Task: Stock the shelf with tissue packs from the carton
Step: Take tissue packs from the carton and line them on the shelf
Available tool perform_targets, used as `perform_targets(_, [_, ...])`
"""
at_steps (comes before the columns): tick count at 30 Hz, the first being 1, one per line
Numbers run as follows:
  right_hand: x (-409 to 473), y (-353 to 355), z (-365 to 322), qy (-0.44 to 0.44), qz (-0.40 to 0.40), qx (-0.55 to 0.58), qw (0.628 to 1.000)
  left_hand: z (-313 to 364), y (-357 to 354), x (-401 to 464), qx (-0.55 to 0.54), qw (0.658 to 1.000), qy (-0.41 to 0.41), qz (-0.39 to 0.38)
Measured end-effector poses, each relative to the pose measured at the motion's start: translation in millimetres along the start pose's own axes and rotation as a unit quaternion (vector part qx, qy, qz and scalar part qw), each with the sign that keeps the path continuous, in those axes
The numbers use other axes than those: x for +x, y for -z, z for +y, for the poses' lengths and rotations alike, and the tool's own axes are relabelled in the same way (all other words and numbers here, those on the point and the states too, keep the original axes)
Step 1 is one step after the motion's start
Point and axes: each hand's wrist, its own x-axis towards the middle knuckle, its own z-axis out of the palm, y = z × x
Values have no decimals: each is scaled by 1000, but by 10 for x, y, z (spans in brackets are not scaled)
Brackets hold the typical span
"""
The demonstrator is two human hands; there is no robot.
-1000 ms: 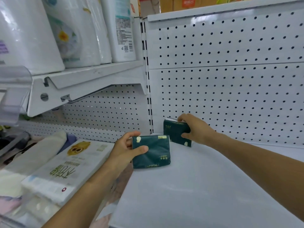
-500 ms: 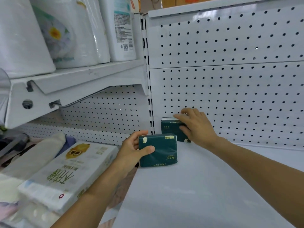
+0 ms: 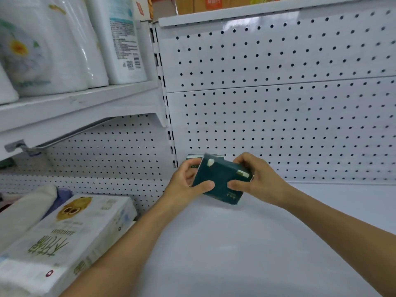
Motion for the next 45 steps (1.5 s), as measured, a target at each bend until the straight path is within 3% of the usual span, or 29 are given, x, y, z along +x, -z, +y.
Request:
perform_targets(2, [-28,96,10,-61,39,107,992,8,-54,26,2,1000,15,-15])
perform_targets(4, [-75,160,37,-127,0,222,967,23,-125,48,-3,999,26,-36])
perform_targets(5, [-106,168,58,-142,-23,218,965,36,-161,61,-1,999,23,-49])
perform_targets(7, [-176,154,91,-134,-22,133,982,98,-222,87,20,998,13,-57])
perform_targets(10, [-227,226,89,-52,68,3,996,196,-279,155,140,989,-25,-50])
perform_targets(12, [-237,276,143,-5,38,-80,996,232,-357,163,213,974,-47,-66])
perform_targets(14, [-255,281,254,-20,8,-117,993,186,-444,157,248,964,-55,-77])
perform_targets(16, [-276,292,393,-51,39,-68,996,117,-471,161,255,964,-69,-13])
perform_targets(18, [-263,361,502,-75,95,-30,992,29,-388,222,256,955,-82,125])
perform_targets(20, [-190,433,571,-89,128,-34,987,-57,-274,315,257,942,-27,212])
perform_targets(22, [-79,439,622,-96,137,-69,983,-148,-206,411,248,943,55,213])
perform_targets(24, [30,393,641,-91,144,-131,977,-252,-189,500,232,950,80,195])
perform_targets(35, [147,208,704,-16,194,-342,919,-416,-265,708,234,939,42,246])
perform_targets(45, [153,194,673,-30,180,-384,905,-445,-271,705,208,945,38,251])
